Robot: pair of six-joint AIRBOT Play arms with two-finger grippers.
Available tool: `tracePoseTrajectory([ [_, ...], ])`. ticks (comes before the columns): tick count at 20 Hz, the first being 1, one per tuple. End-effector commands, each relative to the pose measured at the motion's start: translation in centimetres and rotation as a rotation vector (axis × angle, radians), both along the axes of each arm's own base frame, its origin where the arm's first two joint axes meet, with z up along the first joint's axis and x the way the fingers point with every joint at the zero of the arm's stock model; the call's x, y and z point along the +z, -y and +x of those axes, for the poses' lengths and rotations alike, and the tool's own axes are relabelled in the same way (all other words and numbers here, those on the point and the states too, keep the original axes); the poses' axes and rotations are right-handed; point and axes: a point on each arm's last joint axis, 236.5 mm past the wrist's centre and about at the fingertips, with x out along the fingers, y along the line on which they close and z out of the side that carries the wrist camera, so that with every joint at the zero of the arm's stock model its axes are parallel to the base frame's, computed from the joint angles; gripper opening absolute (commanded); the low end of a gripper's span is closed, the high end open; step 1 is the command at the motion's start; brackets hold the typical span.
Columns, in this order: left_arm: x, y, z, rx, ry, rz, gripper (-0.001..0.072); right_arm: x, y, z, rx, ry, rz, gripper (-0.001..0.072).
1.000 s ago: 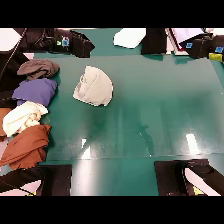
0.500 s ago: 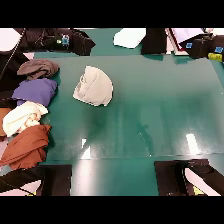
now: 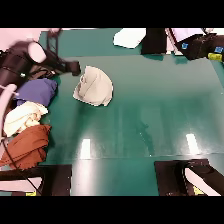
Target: Fold the shirts.
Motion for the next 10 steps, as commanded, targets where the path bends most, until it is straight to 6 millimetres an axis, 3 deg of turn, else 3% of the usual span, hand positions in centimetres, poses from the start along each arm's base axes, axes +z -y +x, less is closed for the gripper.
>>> tracePoseTrajectory([
  [1,-9.1,2.2,-1.4,-0.008,-0.209,-0.087,0.0693,-0.1,0.0,0.0,0.001,-0.002,0.0,0.0446],
  [3,-10.4,4.4,-1.7,-0.056,-0.242,-0.16,0.0692,-0.2,-0.1,0.1,0.001,-0.007,0.001,0.0446],
  [5,-10.4,5.1,-1.2,-0.067,-0.223,-0.191,0.0663,-1.1,-0.2,0.4,0.009,-0.036,0.0,0.0445],
  [6,-10.1,5.1,-1.2,-0.066,-0.217,-0.192,0.0482,-1.7,-0.4,0.6,0.017,-0.056,0.005,0.0445],
  [7,-9.7,5.0,-1.2,-0.071,-0.221,-0.192,0.0197,-2.1,-0.5,0.8,0.022,-0.071,0.011,0.0445],
  [8,-9.0,5.0,-1.1,-0.087,-0.216,-0.181,0.0023,-2.3,-0.8,0.9,0.031,-0.083,0.022,0.0439],
  [10,-5.7,4.8,0.0,-0.125,-0.16,-0.149,0.0023,-1.4,-0.9,1.2,0.036,-0.068,0.024,0.0258],
])
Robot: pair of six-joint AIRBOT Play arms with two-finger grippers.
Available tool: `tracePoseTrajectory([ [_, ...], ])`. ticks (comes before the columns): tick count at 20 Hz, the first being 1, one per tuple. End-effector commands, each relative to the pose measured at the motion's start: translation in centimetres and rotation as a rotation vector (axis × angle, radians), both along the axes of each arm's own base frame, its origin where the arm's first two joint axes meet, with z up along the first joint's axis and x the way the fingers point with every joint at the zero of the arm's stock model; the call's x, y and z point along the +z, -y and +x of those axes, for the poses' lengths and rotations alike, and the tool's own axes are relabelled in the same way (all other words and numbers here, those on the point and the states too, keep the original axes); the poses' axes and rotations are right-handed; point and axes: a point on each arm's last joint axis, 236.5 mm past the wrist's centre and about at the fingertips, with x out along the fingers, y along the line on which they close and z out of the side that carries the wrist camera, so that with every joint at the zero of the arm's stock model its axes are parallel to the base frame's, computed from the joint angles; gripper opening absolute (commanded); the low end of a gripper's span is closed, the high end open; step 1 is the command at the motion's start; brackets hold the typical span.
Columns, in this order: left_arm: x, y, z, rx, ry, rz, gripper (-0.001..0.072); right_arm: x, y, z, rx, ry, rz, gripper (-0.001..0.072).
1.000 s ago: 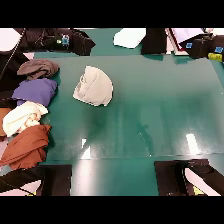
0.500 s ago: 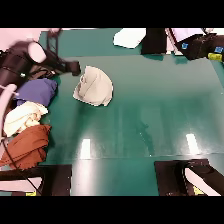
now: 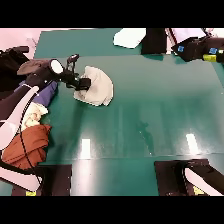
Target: Fold the shirts.
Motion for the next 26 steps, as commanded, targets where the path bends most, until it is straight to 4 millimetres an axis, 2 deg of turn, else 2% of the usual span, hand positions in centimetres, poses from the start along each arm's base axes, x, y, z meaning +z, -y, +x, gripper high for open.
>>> tracePoseTrajectory([
  [1,5.6,0.0,1.6,-0.041,0.116,0.008,0.0023,1.1,-0.4,0.4,0.014,0.012,0.008,0.0243],
  [2,10.0,-0.2,2.4,-0.034,0.222,0.001,0.0023,2.5,-0.3,0.5,0.014,0.042,0.006,0.0242],
  [3,15.6,-0.5,2.8,-0.025,0.355,-0.011,0.0023,3.8,-0.2,0.6,0.012,0.072,-0.001,0.0242],
  [4,21.5,-1.0,2.4,-0.025,0.488,-0.02,0.0023,5.3,-0.2,0.6,0.012,0.104,-0.002,0.0242],
  [6,31.3,-1.9,-0.6,-0.018,0.684,-0.061,0.0023,7.7,-0.2,0.9,0.014,0.157,-0.004,0.0242],
  [7,35.6,-2.2,-2.8,-0.035,0.78,-0.07,0.0022,8.7,-0.2,1.1,0.016,0.176,-0.006,0.0242],
  [8,38.8,-2.3,-5.1,-0.055,0.857,-0.081,0.0022,9.2,-0.3,1.2,0.022,0.184,-0.01,0.0242],
  [9,40.7,-1.9,-7.0,-0.07,0.899,-0.1,0.0022,9.6,-0.4,1.4,0.028,0.186,-0.013,0.0242],
  [10,41.6,-1.0,-8.8,-0.103,0.912,-0.116,0.0022,9.7,-0.5,1.6,0.036,0.182,-0.017,0.0242],
  [11,41.3,0.3,-10.1,-0.148,0.895,-0.126,0.0022,9.7,-0.6,1.7,0.045,0.174,-0.023,0.0242],
  [13,38.5,3.9,-12.1,-0.261,0.805,-0.128,0.0023,9.5,-0.8,2.0,0.064,0.153,-0.034,0.0242],
  [16,30.9,10.2,-13.7,-0.434,0.643,-0.114,0.0025,9.4,-0.9,2.3,0.071,0.145,-0.038,0.0242],
  [17,28.5,12.4,-14.5,-0.509,0.611,-0.109,0.0122,9.4,-0.9,2.3,0.071,0.147,-0.038,0.0242],
  [18,26.4,14.4,-14.9,-0.559,0.584,-0.109,0.0481,9.5,-0.9,2.3,0.071,0.147,-0.038,0.0241],
  [19,25.1,15.4,-14.4,-0.566,0.569,-0.103,0.0601,9.5,-0.9,2.3,0.071,0.147,-0.038,0.0242],
  [20,24.7,15.2,-13.2,-0.545,0.586,-0.082,0.0601,9.4,-0.9,2.3,0.072,0.146,-0.038,0.0242],
  [21,24.7,13.9,-11.3,-0.494,0.611,-0.043,0.0602,9.4,-0.9,2.2,0.073,0.145,-0.038,0.0242],
  [22,24.6,11.2,-8.7,-0.422,0.633,0.027,0.0601,9.4,-1.0,2.2,0.074,0.144,-0.037,0.0242],
  [24,23.1,4.1,-4.3,-0.235,0.567,0.119,0.0602,9.4,-1.0,2.2,0.077,0.142,-0.037,0.0242],
  [26,19.7,-2.3,-1.8,-0.074,0.422,0.142,0.0601,9.1,-1.1,2.0,0.082,0.132,-0.04,0.0241],
])
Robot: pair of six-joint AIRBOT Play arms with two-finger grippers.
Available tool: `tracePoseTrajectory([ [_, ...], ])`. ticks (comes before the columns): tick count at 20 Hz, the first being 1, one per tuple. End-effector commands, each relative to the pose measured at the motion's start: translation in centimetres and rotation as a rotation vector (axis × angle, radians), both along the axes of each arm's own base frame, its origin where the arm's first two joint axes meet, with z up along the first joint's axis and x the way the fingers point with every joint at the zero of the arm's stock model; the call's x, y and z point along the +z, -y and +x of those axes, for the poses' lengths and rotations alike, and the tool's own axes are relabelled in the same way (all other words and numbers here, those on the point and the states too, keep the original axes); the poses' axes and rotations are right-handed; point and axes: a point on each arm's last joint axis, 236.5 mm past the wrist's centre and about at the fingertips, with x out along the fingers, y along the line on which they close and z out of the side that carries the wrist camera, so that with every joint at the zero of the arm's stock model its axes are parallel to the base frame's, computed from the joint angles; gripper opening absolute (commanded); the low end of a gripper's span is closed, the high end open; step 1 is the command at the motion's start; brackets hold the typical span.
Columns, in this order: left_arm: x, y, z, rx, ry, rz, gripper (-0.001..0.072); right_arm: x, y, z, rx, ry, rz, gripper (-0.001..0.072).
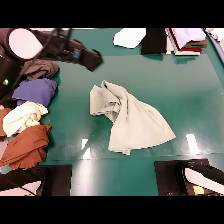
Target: Fold the shirts.
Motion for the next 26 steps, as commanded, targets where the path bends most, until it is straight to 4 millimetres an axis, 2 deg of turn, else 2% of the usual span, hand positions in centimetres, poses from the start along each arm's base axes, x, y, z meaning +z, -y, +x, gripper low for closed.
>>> tracePoseTrajectory([
  [1,-6.4,-9.6,3.7,0.255,-0.208,0.02,0.0601,-0.3,-0.2,-0.2,0.01,-0.014,-0.004,0.0241],
  [3,-12.4,-10.6,2.3,0.283,-0.425,-0.055,0.0602,-0.3,-0.2,-0.2,0.011,-0.016,-0.004,0.0241],
  [6,-21.7,-9.7,-1.9,0.294,-0.671,-0.096,0.0601,-0.4,-0.2,-0.3,0.012,-0.019,-0.005,0.0241],
  [7,-24.1,-9.2,-3.5,0.305,-0.736,-0.128,0.0602,-0.4,-0.2,-0.3,0.013,-0.02,-0.005,0.0241],
  [9,-27.0,-8.4,-5.5,0.323,-0.807,-0.185,0.0602,-0.4,-0.2,-0.3,0.013,-0.02,-0.005,0.0241],
  [11,-28.4,-7.2,-6.7,0.326,-0.847,-0.251,0.0601,-0.3,-0.3,-0.4,0.018,-0.019,0.0,0.0241],
  [13,-29.0,-5.8,-7.7,0.302,-0.852,-0.245,0.0601,-0.3,-0.3,-0.4,0.018,-0.02,0.0,0.0241],
  [18,-28.9,-1.7,-8.8,0.221,-0.804,-0.214,0.0601,-0.5,-0.4,-0.5,0.021,-0.026,-0.002,0.0241],
  [24,-28.9,-1.1,-9.4,0.228,-0.83,-0.219,0.0597,-1.2,-0.6,-1.0,0.038,-0.057,-0.015,0.0229],
  [25,-28.9,-1.1,-9.4,0.229,-0.828,-0.219,0.0376,-1.3,-0.6,-1.1,0.04,-0.061,-0.017,0.0177],
  [26,-28.9,-1.1,-9.0,0.236,-0.814,-0.223,0.0111,-1.4,-0.6,-1.1,0.042,-0.065,-0.019,0.0166],
])
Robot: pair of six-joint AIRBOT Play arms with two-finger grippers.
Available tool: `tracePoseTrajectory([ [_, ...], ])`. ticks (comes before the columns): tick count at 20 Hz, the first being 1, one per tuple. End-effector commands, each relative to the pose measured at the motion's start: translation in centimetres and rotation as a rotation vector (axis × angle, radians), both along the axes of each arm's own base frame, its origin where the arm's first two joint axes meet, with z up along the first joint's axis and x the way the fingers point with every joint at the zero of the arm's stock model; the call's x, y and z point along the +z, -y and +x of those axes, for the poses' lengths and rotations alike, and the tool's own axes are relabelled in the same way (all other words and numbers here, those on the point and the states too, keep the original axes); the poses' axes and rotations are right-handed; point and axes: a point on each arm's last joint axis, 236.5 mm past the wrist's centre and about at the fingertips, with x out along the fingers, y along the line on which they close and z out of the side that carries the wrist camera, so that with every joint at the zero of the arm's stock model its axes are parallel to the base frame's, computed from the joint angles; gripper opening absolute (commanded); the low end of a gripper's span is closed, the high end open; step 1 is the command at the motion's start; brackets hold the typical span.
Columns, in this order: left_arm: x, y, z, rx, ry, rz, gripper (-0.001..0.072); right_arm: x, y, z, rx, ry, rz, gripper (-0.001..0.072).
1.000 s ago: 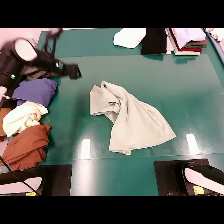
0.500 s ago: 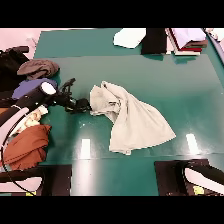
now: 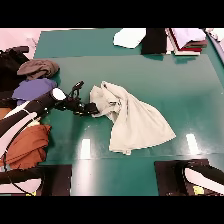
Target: Fold the shirts.
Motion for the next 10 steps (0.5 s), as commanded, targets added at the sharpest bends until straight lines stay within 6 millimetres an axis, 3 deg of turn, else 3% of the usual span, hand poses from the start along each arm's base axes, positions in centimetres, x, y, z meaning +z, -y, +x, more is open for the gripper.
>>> tracePoseTrajectory([
  [1,0.5,0.0,1.2,0.038,0.03,-0.01,0.0025,-0.6,-0.1,-0.4,0.012,-0.025,-0.013,0.0165],
  [3,2.6,-1.5,3.8,0.081,0.078,-0.024,0.0024,-2.7,0.8,-1.0,0.009,-0.099,-0.062,0.0164],
  [5,6.2,-4.6,7.2,0.133,0.18,-0.018,0.0024,-7.6,2.6,-2.4,-0.006,-0.255,-0.111,0.0164],
  [8,11.1,-9.4,10.5,0.183,0.323,0.042,0.0024,-17.0,6.8,-4.5,-0.117,-0.486,-0.116,0.0164],
  [10,12.4,-10.9,11.0,0.182,0.36,0.079,0.0024,-24.2,9.7,-7.0,-0.213,-0.652,-0.076,0.0209],
])
